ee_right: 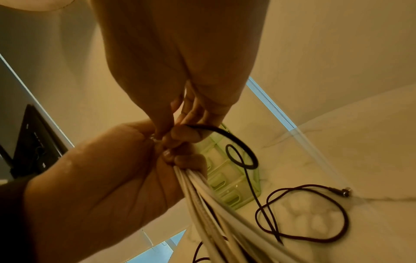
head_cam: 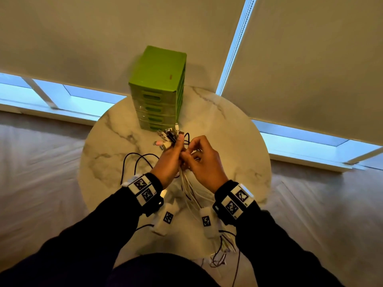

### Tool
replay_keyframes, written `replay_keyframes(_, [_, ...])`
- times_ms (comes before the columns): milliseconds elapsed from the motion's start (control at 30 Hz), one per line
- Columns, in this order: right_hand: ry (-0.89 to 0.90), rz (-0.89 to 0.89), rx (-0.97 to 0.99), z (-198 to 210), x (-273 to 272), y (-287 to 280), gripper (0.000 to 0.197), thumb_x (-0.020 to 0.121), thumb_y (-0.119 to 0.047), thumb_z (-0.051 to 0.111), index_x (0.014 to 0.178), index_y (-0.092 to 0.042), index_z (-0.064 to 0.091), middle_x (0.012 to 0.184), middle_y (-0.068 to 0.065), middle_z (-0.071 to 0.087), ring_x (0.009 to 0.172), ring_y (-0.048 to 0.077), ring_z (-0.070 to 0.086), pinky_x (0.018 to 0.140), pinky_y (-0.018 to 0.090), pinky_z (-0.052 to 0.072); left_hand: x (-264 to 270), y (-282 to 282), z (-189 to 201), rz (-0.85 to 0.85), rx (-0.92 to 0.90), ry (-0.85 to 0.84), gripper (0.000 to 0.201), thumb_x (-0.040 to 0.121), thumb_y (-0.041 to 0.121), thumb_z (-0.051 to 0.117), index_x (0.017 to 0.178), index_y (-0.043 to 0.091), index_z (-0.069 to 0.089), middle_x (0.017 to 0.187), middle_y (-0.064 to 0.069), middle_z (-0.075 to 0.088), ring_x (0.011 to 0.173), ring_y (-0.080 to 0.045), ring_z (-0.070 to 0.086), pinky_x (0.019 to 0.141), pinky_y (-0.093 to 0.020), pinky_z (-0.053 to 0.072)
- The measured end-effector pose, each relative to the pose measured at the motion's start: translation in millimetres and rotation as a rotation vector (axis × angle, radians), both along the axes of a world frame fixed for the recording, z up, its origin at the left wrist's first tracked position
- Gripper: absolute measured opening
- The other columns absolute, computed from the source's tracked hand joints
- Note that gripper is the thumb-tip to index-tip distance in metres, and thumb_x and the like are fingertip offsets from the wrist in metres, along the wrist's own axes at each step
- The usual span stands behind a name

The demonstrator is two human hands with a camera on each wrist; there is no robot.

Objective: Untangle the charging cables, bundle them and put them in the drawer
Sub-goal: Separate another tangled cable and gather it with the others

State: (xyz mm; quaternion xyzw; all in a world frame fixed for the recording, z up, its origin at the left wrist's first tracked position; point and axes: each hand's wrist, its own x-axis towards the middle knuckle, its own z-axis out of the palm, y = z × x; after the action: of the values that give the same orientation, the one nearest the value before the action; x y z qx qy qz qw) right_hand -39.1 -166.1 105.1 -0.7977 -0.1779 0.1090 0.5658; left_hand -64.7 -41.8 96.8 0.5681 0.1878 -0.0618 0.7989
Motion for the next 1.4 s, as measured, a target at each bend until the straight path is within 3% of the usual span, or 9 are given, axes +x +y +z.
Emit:
replay_keyframes(133, [-0.012,0.071,-0.138,-12,-6,-4,0.014,0.099,-0.035,0.059,0.095,-0.025,0.050,0.083,0.000,0.069,0.064,0.018,0.066,0.065,0.046,0.056,-12,9,2,-0.024,0.281,-0.048,0.059,0.100,0.063,0.030,0.077,0.014,0.053,0.059,0.002,0.051,0.059,-0.011,0.053,0.061,-0.024,0.046])
replay_keyframes(333, [-0.045,0.353,-0.299,-14,-24,-16,0.042,0.108,-0.040,0.037,0.081,-0.015,0.055,0.066,0.001,0.061,0.061,0.015,0.058,0.070,0.036,0.049,-13,27,11,0.142,0.326,-0.124,0.058,0.095,0.064,0.033,0.077,0.014,0.055,0.073,-0.008,0.054,0.065,-0.015,0.055,0.069,-0.036,0.053])
replay_keyframes(433, [0.101,0.456,-0.290,-24,-29,-23,0.051,0.107,-0.043,0.038,0.080,-0.008,0.062,0.057,-0.005,0.058,0.055,0.012,0.057,0.066,0.024,0.048,-9,36,21,0.278,0.073,-0.177,0.048,0.104,0.050,0.035,0.076,0.014,0.048,0.068,-0.003,0.045,0.063,-0.016,0.056,0.066,-0.042,0.061])
replay_keyframes(533, [0.257,0.479,-0.322,-43,-36,-37,0.056,0.105,-0.052,0.038,0.078,-0.007,0.056,0.057,-0.004,0.053,0.055,0.016,0.053,0.064,0.027,0.047,-5,58,31,0.299,-0.002,-0.215,0.046,0.103,0.054,0.034,0.073,0.020,0.038,0.063,0.004,0.034,0.049,-0.010,0.039,0.045,-0.028,0.042])
replay_keyframes(733, [0.428,0.336,-0.192,-64,-29,-65,0.045,0.106,-0.040,0.039,0.073,-0.012,0.049,0.057,0.005,0.041,0.058,0.025,0.050,0.068,0.038,0.046,-3,102,46,0.232,0.106,-0.244,0.043,0.103,0.053,0.038,0.071,0.024,0.038,0.058,0.010,0.032,0.046,-0.006,0.027,0.041,-0.021,0.023])
replay_keyframes(867, [0.145,0.060,-0.325,-48,-3,-51,0.042,0.104,-0.046,0.044,0.072,-0.019,0.048,0.061,-0.007,0.046,0.058,0.015,0.046,0.066,0.039,0.044,-8,98,49,0.158,0.145,-0.203,0.032,0.106,0.042,0.041,0.078,0.026,0.044,0.062,0.007,0.027,0.051,-0.007,0.024,0.048,-0.025,0.015])
replay_keyframes(1000, [-0.184,-0.181,-0.199,-7,9,-10,0.029,0.105,-0.034,0.048,0.077,-0.027,0.050,0.065,-0.005,0.050,0.060,0.009,0.046,0.065,0.035,0.044,-17,78,42,0.065,0.133,-0.173,0.022,0.106,0.039,0.043,0.092,0.025,0.051,0.065,0.006,0.026,0.055,-0.010,0.027,0.057,-0.034,0.014])
replay_keyframes(1267, [-0.627,0.051,-0.539,19,-33,43,0.048,0.102,-0.047,0.024,0.093,-0.017,0.061,0.077,0.001,0.063,0.066,0.021,0.055,0.057,0.033,0.037,-22,58,35,0.029,-0.124,0.077,0.041,0.104,0.052,0.040,0.082,0.018,0.044,0.064,0.001,0.034,0.049,-0.011,0.030,0.045,-0.024,0.026])
replay_keyframes(1400, [-0.924,0.077,-0.643,14,-34,38,0.023,0.098,-0.026,0.054,0.077,-0.018,0.052,0.063,0.000,0.051,0.053,0.022,0.045,0.055,0.029,0.021,-29,67,31,-0.105,-0.118,0.196,0.044,0.103,0.057,0.038,0.086,0.017,0.045,0.064,0.001,0.036,0.051,-0.012,0.028,0.047,-0.026,0.023])
